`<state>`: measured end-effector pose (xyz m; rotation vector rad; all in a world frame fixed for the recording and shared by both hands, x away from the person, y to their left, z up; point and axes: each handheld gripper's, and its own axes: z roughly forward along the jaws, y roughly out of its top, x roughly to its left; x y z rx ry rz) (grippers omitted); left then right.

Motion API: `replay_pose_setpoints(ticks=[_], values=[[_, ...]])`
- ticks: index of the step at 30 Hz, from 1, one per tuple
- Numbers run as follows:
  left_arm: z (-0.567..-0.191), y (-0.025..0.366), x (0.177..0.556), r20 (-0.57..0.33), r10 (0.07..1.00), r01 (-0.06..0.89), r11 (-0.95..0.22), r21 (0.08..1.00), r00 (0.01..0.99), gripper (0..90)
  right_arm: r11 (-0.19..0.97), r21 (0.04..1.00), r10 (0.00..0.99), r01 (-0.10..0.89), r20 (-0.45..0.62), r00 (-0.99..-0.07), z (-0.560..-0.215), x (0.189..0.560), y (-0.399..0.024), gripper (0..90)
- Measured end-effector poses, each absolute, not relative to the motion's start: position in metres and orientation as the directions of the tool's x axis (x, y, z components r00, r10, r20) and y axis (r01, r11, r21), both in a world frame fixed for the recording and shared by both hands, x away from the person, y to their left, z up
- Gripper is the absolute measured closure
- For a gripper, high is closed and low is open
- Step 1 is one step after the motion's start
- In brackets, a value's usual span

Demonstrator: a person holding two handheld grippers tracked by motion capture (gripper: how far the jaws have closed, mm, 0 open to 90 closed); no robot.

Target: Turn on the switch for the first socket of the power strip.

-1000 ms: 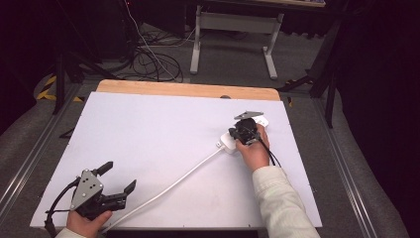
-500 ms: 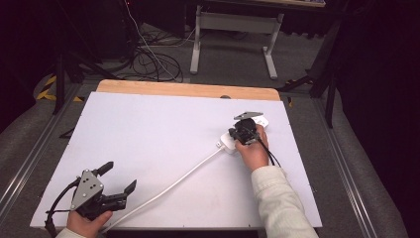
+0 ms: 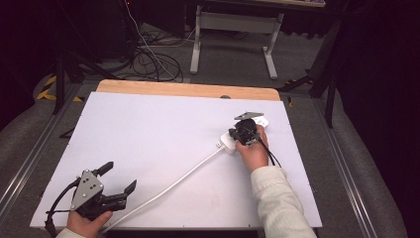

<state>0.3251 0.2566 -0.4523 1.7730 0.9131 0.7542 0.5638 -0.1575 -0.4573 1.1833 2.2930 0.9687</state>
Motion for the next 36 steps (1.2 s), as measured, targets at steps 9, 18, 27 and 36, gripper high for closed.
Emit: replay_pose_setpoints(ticks=[9,18,27,36], values=[[-0.452,0.257,0.325,0.084,0.848,0.247,-0.245,0.937,0.523,12.5,0.412,0.721,0.824,0.557,-0.034,-0.566,-0.457,0.563,-0.155,90.0],[-0.452,0.258,0.326,0.08,0.849,0.252,-0.243,0.937,0.523,12.4,0.407,0.752,0.813,0.519,-0.04,-0.58,-0.443,0.558,-0.159,90.0],[-0.452,0.257,0.325,0.084,0.85,0.248,-0.244,0.938,0.521,12.5,0.374,0.788,0.808,0.49,-0.017,-0.589,-0.418,0.546,-0.168,90.0],[-0.452,0.257,0.326,0.082,0.849,0.253,-0.246,0.936,0.522,12.5,0.357,0.807,0.801,0.47,-0.006,-0.599,-0.404,0.537,-0.176,90.0]])
